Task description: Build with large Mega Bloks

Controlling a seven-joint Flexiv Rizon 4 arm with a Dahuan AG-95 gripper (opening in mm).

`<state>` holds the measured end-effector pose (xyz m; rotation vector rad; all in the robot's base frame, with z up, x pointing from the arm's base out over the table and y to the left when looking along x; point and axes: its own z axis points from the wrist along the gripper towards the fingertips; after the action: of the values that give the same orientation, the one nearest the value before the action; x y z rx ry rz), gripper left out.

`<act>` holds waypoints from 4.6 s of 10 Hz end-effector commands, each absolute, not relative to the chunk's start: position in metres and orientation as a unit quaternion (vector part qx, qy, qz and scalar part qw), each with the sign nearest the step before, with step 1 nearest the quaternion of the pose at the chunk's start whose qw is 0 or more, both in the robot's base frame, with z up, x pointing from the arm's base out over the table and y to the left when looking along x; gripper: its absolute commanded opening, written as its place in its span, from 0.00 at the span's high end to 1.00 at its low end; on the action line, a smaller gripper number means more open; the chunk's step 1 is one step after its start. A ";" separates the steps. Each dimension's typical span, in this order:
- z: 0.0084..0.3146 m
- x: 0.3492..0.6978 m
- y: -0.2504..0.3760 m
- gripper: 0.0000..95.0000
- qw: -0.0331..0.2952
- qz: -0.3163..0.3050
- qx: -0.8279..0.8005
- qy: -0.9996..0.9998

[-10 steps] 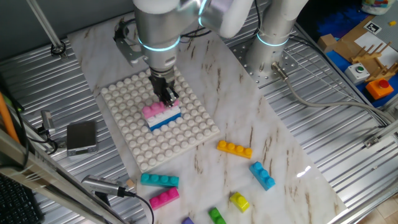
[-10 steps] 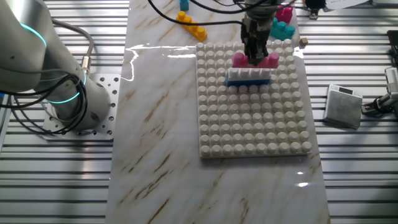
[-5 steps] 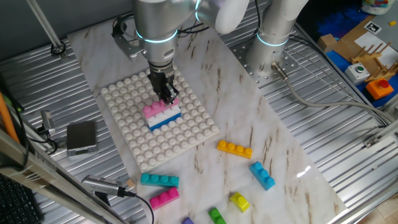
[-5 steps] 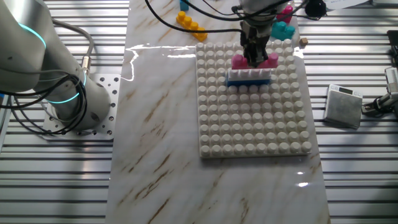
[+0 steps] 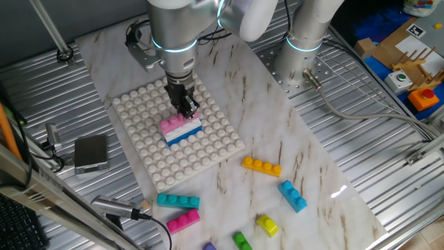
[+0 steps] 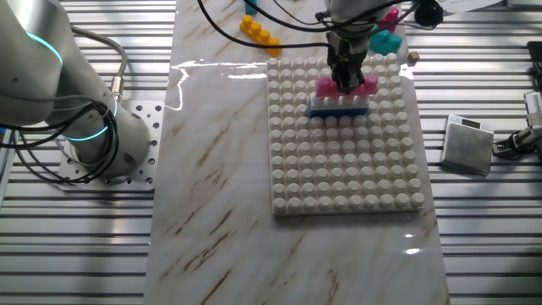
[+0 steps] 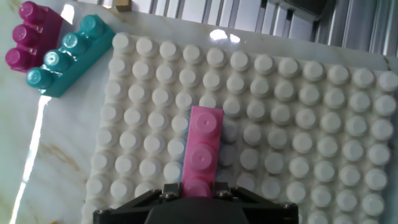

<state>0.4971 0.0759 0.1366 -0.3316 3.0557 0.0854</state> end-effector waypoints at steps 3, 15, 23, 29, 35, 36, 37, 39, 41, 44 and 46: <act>0.134 0.497 0.075 1.00 0.034 0.027 -0.098 0.994; 0.123 0.496 0.077 1.00 0.034 0.018 -0.109 0.993; 0.116 0.496 0.075 1.00 0.035 0.016 -0.107 0.994; 0.110 0.496 0.074 1.00 0.039 0.019 -0.106 0.993; 0.104 0.496 0.074 1.00 0.039 0.017 -0.109 0.993; 0.104 0.496 0.074 1.00 0.039 0.020 -0.108 0.993; 0.104 0.496 0.074 1.00 0.039 0.020 -0.108 0.993; 0.104 0.496 0.074 1.00 0.039 0.018 -0.110 0.993; 0.102 0.496 0.074 1.00 0.038 0.019 -0.113 0.993; 0.098 0.496 0.075 1.00 0.038 0.020 -0.113 0.993; 0.096 0.496 0.075 1.00 0.038 0.019 -0.113 0.993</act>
<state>0.4950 0.0749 0.1048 -0.3453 3.0459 0.0612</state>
